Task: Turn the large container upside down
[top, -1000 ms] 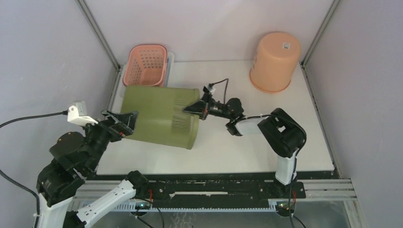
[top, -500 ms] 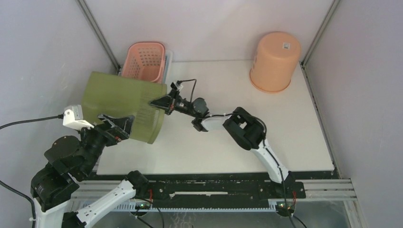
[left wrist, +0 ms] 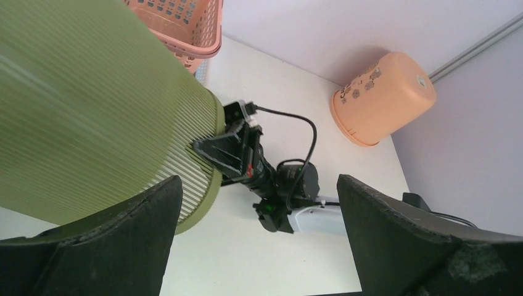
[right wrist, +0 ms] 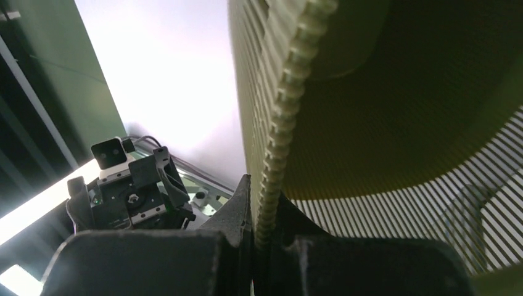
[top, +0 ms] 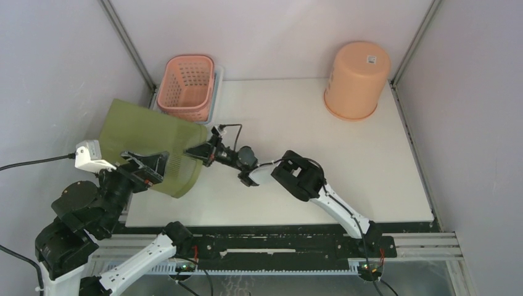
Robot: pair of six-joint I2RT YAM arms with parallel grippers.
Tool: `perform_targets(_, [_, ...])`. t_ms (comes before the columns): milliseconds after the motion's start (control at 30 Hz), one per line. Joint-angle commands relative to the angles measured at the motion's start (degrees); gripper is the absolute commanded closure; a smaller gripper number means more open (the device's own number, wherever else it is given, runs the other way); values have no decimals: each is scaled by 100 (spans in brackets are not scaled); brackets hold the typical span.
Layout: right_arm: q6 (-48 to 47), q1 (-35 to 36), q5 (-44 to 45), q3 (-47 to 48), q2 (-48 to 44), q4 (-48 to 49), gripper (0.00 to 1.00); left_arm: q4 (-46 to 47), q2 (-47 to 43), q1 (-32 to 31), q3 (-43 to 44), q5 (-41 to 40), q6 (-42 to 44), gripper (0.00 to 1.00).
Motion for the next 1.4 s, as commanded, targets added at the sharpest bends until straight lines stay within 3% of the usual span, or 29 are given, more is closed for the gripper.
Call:
perform_targets(0, [-527,-112,-45,-1261,-746,572,100,155,-74,24,-48,-115,129,0])
perform_targets(67, [-645,-174,-97,-1766,-941,567,98,221,-85,28,-143,-123,122,0])
perform_targets(200, [-640,-306,-279,-2234,-1057,554,48,353,-54,28,-263,-49,116,0])
perform_targets(300, [-659,-353,-263,-2582,-1135,543,34,396,-41,28,-316,-40,116,0])
perform_targets(467, [-652,-468,-200,-3223,-1201,528,36,422,-44,27,-370,-54,107,0])
perform_targets(567, [-760,-547,-224,-3620,-1322,497,47,455,-50,28,-404,-13,94,0])
perform_targets(833, [-1058,-808,-294,-4687,-2002,63,47,596,-25,27,-495,87,59,0])
perform_targets(900, [-1241,-894,-376,-4928,-2301,-423,46,613,-7,26,-515,81,71,0])
perform_targets(1033, [-1887,-1084,-375,-5472,-3162,-1744,36,633,18,26,-591,16,81,0])
perform_targets(1100, [-2262,-1217,-355,-5662,-3604,-2677,17,649,27,27,-672,-86,72,0])
perform_targets(1133, [-2465,-1287,-364,-5724,-3808,-3140,2,638,35,28,-707,-184,67,0])
perform_targets(1367, [-3775,-1720,-19,-6471,-5534,-5093,0,474,-42,28,-1042,-1193,-122,0])
